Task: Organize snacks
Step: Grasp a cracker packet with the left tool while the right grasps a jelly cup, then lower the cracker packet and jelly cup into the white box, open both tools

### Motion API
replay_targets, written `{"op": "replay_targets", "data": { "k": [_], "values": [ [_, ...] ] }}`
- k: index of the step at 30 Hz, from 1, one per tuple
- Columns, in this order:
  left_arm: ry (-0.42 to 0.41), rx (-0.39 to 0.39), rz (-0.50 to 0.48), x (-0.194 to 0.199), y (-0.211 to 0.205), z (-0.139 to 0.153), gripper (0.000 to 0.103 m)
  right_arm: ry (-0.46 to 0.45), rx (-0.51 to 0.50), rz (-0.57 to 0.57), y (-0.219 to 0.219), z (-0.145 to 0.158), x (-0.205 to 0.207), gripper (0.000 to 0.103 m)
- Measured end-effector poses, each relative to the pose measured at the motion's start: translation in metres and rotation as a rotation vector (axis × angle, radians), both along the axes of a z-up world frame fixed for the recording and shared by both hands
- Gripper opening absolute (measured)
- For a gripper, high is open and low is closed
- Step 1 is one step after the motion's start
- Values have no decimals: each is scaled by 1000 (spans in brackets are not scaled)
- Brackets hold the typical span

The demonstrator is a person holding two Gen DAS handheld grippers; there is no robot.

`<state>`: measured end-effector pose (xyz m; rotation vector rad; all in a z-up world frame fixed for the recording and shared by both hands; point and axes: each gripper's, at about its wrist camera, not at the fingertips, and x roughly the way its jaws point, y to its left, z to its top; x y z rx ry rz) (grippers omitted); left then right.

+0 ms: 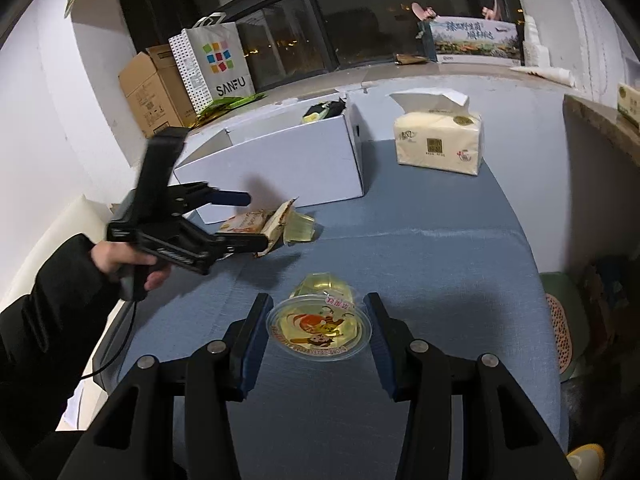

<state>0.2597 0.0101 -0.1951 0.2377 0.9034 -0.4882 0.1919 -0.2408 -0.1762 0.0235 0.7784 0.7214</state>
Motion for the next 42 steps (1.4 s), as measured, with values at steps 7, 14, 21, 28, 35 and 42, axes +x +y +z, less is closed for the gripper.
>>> {"op": "replay_targets", "data": {
  "k": [7,14,21,28,35,42],
  "values": [
    [98,-25,14,13,7,-13,43,19,-10,-2,0,-6,3,51],
    [-10,-170,110,-24,31,26,39,19,-14,3,2,-7,1,51],
    [-185,-355,190,-89,57,84,39,20,2,21,11,-1,2,51],
    [-346,-378,392,-101,109,144,39,-52,80,105,47,51,35,12],
    [-336,-424,482,-74,143,147,39,-75,-33,130,100,72,92,4],
    [-321,-416,451,-78,132,133,39,-102,-10,124,71,49,62,103]
  ]
}}
